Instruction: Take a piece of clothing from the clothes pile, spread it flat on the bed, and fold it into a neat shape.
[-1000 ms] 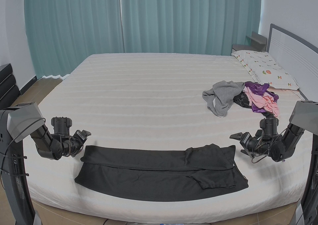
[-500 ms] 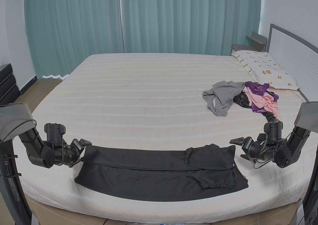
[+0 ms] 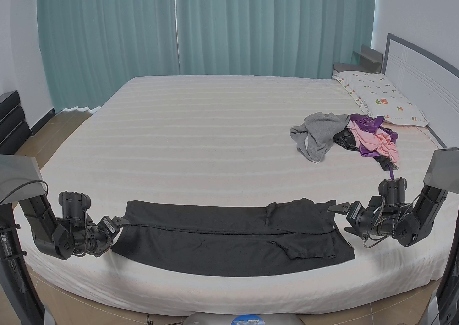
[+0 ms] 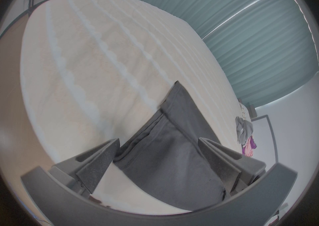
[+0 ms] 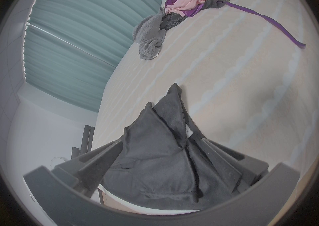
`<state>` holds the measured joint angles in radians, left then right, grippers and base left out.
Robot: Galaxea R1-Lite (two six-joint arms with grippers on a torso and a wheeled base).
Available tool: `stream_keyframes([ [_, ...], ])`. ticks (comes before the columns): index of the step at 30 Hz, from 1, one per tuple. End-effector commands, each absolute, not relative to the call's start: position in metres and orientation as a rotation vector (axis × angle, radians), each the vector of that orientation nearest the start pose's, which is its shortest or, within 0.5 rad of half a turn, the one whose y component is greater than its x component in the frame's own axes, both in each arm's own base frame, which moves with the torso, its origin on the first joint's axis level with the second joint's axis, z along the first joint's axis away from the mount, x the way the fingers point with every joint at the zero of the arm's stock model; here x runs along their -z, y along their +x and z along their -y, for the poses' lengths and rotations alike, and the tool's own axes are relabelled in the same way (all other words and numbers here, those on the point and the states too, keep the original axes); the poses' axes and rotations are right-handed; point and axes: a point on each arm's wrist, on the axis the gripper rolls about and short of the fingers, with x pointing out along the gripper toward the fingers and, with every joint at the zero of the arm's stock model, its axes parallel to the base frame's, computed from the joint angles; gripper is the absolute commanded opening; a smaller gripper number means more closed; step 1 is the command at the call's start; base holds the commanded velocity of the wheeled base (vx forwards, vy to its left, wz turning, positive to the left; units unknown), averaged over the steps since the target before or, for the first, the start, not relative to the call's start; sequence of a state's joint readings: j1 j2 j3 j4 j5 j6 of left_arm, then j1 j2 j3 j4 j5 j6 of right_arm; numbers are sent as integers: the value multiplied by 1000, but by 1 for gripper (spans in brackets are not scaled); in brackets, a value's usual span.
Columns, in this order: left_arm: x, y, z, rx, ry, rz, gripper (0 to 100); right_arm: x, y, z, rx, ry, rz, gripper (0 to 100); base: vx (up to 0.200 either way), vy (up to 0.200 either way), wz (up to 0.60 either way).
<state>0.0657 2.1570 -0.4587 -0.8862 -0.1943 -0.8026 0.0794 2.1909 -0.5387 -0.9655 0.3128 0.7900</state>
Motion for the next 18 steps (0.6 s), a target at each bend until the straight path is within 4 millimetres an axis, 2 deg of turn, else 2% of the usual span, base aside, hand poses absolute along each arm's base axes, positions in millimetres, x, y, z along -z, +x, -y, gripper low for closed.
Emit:
stream_keyframes([
  [1,10,283,-13,-213,-845,-833,100,0,312,-32,-88,828,-802,100,0,0,0],
  [15,17,298,-13,-210,-823,-819,100,0,313,-33,-91,827,-800,100,0,0,0],
  [18,23,298,-8,-227,-766,-831,100,0,313,-33,-92,827,-799,100,0,0,0],
])
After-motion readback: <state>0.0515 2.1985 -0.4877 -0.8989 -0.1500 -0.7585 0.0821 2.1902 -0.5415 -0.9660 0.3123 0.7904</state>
